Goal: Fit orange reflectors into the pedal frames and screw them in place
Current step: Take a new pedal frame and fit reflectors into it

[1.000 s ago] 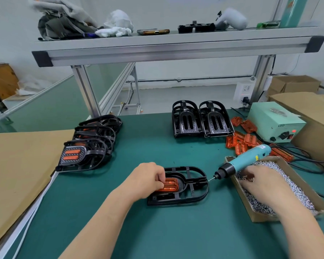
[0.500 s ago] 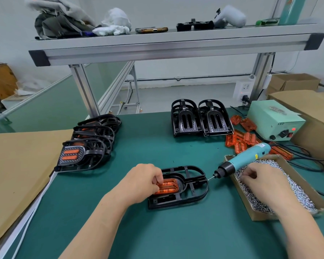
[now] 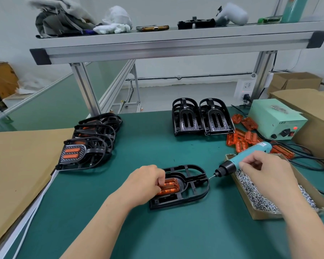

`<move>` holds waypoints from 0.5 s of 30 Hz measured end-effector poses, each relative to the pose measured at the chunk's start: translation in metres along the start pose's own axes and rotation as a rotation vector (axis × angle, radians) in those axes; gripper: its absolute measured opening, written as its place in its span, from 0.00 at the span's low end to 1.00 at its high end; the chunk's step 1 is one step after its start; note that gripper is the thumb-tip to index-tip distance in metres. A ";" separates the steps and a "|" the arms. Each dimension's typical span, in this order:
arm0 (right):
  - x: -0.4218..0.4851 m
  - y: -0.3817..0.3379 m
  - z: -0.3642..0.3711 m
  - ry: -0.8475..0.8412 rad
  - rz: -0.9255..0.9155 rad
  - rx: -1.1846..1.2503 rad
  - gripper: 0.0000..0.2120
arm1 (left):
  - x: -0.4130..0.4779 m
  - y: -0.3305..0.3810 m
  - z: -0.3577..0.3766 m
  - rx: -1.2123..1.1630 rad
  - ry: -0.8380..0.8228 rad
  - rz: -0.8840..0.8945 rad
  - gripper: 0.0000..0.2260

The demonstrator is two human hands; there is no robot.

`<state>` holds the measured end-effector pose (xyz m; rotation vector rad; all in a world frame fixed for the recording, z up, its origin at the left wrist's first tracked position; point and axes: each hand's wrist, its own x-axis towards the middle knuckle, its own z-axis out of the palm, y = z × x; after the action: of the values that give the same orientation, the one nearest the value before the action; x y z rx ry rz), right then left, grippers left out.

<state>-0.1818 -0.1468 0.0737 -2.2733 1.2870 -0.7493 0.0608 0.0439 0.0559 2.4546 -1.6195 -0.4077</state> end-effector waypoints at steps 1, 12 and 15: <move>-0.001 -0.002 -0.001 0.018 -0.007 0.025 0.11 | 0.000 0.000 0.001 -0.007 -0.002 -0.005 0.06; -0.014 -0.031 0.015 -0.046 -0.073 0.524 0.07 | -0.007 0.025 -0.006 -0.353 0.330 0.048 0.05; -0.019 -0.042 0.029 -0.104 -0.077 0.658 0.09 | -0.012 0.056 -0.003 -0.688 0.482 0.090 0.10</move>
<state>-0.1444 -0.1071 0.0719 -1.7977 0.7534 -0.9044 0.0086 0.0325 0.0769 1.7777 -1.1330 -0.2666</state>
